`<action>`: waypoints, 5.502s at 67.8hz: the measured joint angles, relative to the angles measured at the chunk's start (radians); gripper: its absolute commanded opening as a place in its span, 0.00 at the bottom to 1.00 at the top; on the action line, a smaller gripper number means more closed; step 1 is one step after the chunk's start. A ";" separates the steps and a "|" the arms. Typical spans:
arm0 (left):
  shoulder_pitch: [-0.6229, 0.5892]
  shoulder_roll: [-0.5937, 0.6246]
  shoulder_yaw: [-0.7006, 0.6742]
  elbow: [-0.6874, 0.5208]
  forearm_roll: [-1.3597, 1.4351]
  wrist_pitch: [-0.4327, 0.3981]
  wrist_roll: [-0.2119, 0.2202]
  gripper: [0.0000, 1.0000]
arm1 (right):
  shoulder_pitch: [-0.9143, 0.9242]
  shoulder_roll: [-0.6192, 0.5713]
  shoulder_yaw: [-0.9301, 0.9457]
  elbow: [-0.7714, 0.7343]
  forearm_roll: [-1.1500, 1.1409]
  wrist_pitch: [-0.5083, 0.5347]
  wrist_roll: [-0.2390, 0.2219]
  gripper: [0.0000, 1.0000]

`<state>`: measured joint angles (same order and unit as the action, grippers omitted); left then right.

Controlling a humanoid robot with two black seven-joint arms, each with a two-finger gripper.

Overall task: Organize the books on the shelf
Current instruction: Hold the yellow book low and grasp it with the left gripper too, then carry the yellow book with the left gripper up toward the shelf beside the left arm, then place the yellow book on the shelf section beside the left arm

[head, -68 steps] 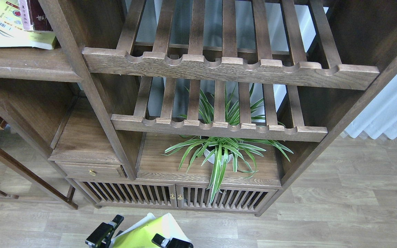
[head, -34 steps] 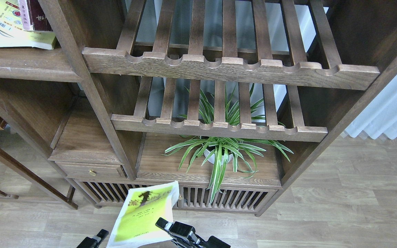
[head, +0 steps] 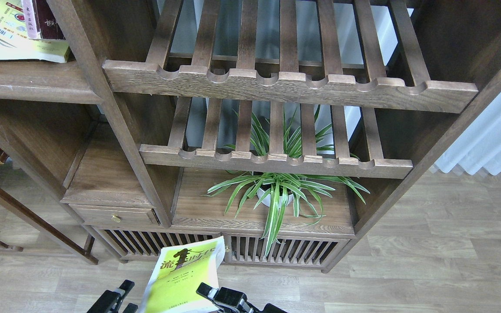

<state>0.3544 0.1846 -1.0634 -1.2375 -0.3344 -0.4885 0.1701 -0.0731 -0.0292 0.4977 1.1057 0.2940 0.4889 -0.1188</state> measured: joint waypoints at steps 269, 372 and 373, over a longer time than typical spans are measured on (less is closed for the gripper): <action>-0.641 0.435 -1.108 -0.240 0.529 0.000 0.318 0.08 | 0.026 0.029 0.130 -0.372 -0.019 0.000 0.010 1.00; -1.433 0.482 -0.432 0.298 0.797 0.000 0.319 0.09 | -0.019 0.029 0.134 -0.363 -0.016 0.000 0.010 1.00; -1.435 0.482 -0.427 0.301 0.797 0.000 0.319 0.09 | -0.019 0.029 0.134 -0.363 -0.016 0.000 0.011 1.00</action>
<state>-1.0810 0.6670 -1.4902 -0.9365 0.4626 -0.4887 0.4888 -0.0921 0.0000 0.6320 0.7426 0.2776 0.4885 -0.1080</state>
